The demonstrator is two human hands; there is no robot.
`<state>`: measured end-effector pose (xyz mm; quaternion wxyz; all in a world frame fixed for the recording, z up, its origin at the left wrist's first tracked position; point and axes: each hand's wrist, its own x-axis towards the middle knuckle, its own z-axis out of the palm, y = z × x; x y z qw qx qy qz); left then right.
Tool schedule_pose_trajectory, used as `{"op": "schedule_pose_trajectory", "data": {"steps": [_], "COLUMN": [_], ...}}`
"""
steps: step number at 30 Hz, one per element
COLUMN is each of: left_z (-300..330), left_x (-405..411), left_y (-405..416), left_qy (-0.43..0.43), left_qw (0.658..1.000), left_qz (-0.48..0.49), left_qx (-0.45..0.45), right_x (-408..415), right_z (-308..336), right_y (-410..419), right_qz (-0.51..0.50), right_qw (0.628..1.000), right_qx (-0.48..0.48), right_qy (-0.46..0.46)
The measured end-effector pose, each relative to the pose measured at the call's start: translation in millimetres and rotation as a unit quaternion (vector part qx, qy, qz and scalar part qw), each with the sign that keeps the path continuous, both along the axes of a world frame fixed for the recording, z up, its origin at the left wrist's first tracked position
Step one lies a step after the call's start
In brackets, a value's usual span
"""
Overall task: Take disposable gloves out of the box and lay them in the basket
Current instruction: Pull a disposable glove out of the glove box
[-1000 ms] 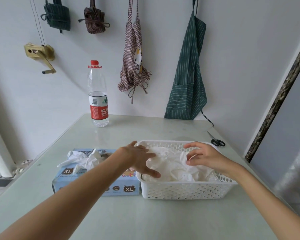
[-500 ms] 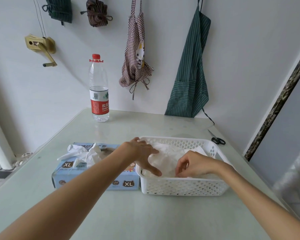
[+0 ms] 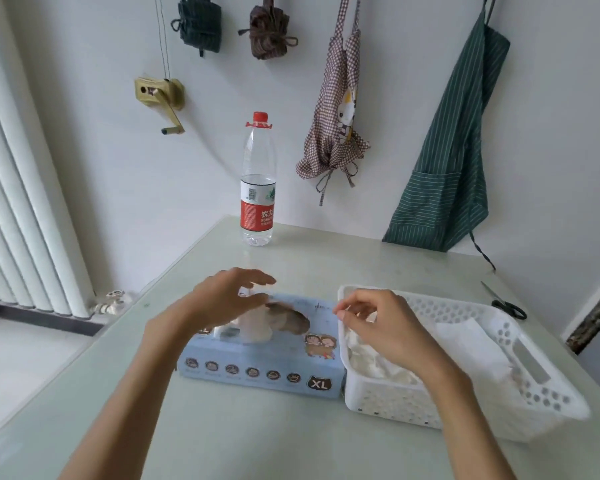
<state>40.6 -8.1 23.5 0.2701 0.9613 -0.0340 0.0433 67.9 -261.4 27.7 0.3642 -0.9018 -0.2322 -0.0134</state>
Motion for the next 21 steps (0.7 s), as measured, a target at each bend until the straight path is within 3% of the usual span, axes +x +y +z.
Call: {"op": "schedule_pose_trajectory", "data": {"steps": [4,8,15,21], "left_z": [0,-5,-10,3], "left_x": [-9,-6,0,3], "left_y": [47,67,69,49], "left_qy": [0.061,0.133,0.103,0.003], "left_qw": [0.998,0.99,0.993,1.0], "left_qz": [0.026,0.027,0.021,-0.004], "left_qx": [0.013,0.03,0.059,0.028], "right_x": [-6,-12,-1,12], "right_z": [-10,-22,-28,-16], "right_y": [68,106,101,79], "right_qz": [0.012,0.076,0.053,0.05], "right_qw": [0.996,0.991,0.99,0.998], "right_qx": [0.001,-0.058,-0.097,0.036], "right_qy": [-0.083,-0.089,-0.09,-0.009]}}
